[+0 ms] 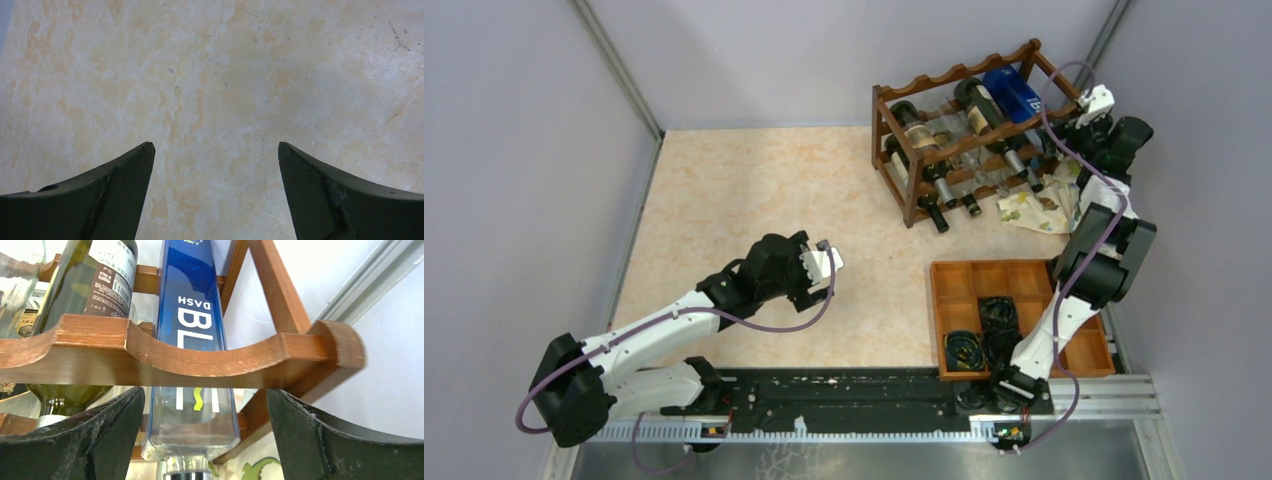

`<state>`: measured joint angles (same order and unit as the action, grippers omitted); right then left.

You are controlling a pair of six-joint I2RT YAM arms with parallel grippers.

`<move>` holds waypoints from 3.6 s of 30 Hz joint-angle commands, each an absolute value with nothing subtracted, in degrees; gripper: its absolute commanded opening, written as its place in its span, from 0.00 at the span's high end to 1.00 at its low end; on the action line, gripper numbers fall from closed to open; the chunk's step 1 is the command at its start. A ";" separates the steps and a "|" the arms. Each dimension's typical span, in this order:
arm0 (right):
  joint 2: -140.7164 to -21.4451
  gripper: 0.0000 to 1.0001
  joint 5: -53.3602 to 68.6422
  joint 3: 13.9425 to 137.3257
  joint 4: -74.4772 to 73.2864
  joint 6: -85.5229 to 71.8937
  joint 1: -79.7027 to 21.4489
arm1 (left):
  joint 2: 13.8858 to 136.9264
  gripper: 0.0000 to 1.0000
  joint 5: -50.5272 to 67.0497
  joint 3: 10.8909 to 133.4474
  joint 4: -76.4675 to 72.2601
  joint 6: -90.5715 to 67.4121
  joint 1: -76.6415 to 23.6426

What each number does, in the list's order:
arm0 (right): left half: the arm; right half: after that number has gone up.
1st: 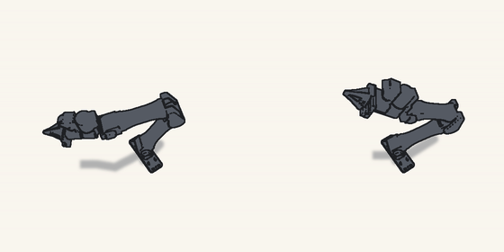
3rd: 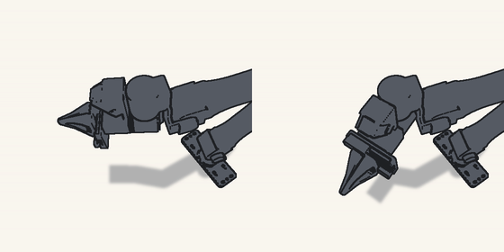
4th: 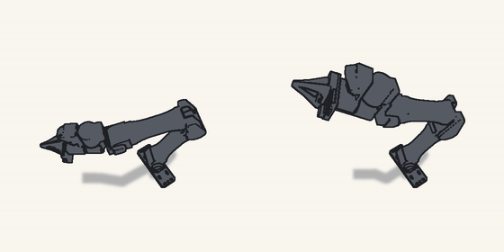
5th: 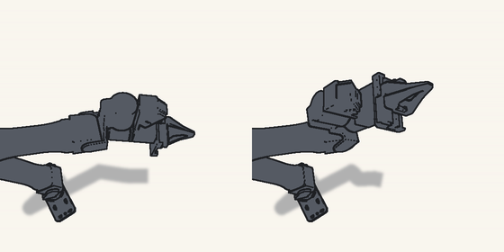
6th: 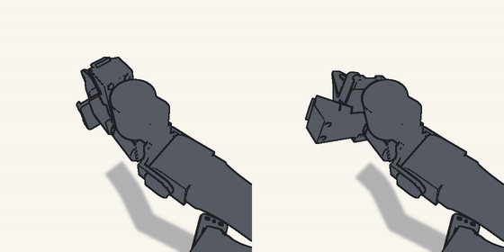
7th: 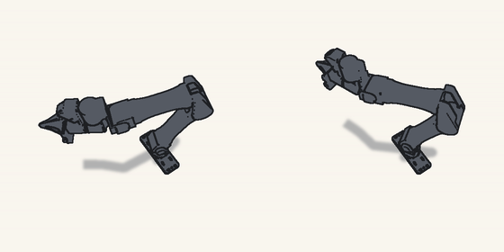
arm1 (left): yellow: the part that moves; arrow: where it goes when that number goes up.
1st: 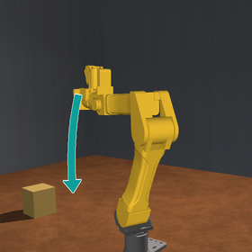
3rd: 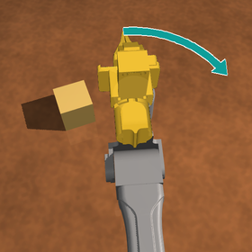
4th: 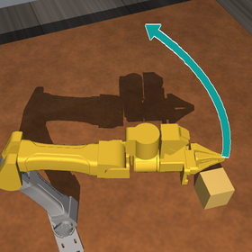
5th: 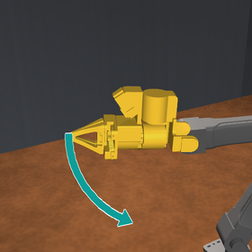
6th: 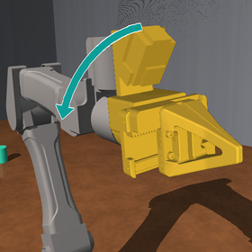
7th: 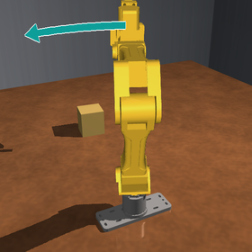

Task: Put the wine bottle on the wine rack
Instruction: Place the wine bottle in the wine rack, then reset both arms

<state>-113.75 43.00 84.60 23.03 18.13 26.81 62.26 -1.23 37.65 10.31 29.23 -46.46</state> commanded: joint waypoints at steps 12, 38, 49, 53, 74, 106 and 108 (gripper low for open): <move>-101.14 0.09 49.30 83.20 24.90 17.24 30.81 | 61.70 0.01 2.80 39.27 10.83 29.79 -46.11; -51.79 0.02 69.50 73.61 -21.81 -9.45 37.19 | 43.83 0.01 21.23 51.23 1.95 -14.31 -43.79; -49.58 0.02 59.80 71.26 -19.21 -21.00 11.65 | 30.84 0.01 10.95 49.55 1.77 -24.39 -43.86; -56.23 0.02 55.65 79.98 -32.60 -11.69 3.32 | 31.14 0.01 7.70 50.93 6.05 -22.84 -43.86; -62.20 0.01 28.53 113.68 -42.18 -2.42 -3.11 | 45.30 0.01 -1.88 81.60 19.63 -7.64 -43.86; -62.20 0.01 15.51 125.82 -45.05 -0.27 -2.50 | 45.41 0.01 8.15 84.05 13.11 -10.38 -43.86; -61.59 0.02 15.64 124.92 -44.64 -0.26 -2.52 | 44.69 0.01 8.21 82.63 11.84 -11.07 -43.86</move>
<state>-62.37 16.51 126.13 -46.24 -0.82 -2.83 45.10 6.74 83.59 15.27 -10.72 -44.07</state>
